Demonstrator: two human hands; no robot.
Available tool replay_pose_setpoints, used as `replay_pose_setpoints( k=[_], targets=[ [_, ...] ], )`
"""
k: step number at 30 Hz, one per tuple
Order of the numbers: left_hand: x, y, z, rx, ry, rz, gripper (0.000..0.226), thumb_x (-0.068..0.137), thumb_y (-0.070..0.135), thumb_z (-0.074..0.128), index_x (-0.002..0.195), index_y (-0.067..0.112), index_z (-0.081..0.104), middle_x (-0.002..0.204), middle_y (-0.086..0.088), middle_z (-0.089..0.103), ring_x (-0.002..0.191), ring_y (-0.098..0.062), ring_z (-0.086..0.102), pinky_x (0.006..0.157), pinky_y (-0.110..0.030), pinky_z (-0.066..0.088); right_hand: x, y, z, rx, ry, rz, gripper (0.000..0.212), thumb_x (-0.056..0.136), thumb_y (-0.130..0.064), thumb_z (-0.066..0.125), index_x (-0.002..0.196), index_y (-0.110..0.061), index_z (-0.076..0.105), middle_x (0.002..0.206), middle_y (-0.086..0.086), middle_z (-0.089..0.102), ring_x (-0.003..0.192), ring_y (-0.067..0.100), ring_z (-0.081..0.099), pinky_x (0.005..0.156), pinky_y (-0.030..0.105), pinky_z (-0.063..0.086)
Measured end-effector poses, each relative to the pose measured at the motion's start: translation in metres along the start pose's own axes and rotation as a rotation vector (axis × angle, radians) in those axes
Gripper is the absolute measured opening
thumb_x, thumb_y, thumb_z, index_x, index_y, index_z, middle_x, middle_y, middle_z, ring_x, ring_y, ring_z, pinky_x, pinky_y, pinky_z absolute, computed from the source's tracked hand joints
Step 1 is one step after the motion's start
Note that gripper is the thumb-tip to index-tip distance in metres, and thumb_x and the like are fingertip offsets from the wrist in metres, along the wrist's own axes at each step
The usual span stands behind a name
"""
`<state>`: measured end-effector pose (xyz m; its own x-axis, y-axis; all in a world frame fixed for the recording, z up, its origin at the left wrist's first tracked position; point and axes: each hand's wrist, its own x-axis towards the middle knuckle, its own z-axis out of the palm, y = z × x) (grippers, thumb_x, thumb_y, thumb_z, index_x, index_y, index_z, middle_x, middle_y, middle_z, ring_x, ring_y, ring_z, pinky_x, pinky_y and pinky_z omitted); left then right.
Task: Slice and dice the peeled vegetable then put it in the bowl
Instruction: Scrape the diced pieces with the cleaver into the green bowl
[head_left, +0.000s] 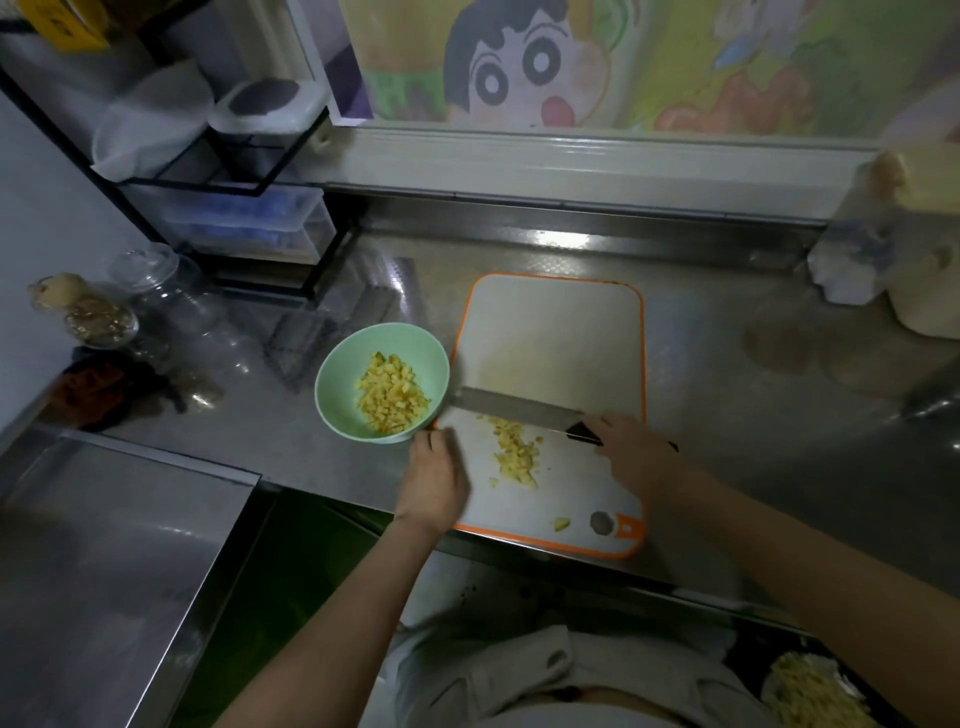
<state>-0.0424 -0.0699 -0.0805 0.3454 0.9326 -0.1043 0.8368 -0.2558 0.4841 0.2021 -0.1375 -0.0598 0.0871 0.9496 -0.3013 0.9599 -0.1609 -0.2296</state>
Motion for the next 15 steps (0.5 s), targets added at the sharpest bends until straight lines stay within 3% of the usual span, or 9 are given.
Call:
replay_pose_setpoints(
  k=[4,9,15],
  targets=[
    [0.005,0.009,0.007,-0.027,0.028,0.039,0.027,0.090,0.005,0.041,0.115,-0.006,0.042,0.118,-0.024,0.043,0.110,-0.036,0.044,0.097,-0.039,0.036,-0.013,0.015,-0.006,0.050,0.039,0.024,0.050,0.099,-0.010,0.041,0.146,-0.015,0.028,0.137,0.008,0.043,0.121,0.024,0.044,0.093,0.029,0.038],
    [0.011,0.014,0.016,0.045,-0.005,0.102,0.047,0.096,0.015,0.039,0.137,-0.006,0.030,0.144,-0.026,0.029,0.137,-0.035,0.023,0.116,-0.036,0.015,-0.041,0.026,0.009,0.296,0.291,0.262,0.037,0.099,-0.012,0.039,0.136,-0.014,0.043,0.118,0.011,0.051,0.098,0.021,0.049,0.078,0.023,0.036],
    [0.009,0.013,0.029,0.082,-0.070,0.052,0.052,0.100,0.022,0.028,0.145,-0.002,0.018,0.153,-0.020,0.012,0.143,-0.031,0.007,0.117,-0.033,0.006,-0.060,0.011,0.029,0.333,0.275,0.365,0.029,0.100,-0.011,0.038,0.127,-0.011,0.047,0.115,0.013,0.057,0.098,0.025,0.056,0.090,0.036,0.049]
  ],
)
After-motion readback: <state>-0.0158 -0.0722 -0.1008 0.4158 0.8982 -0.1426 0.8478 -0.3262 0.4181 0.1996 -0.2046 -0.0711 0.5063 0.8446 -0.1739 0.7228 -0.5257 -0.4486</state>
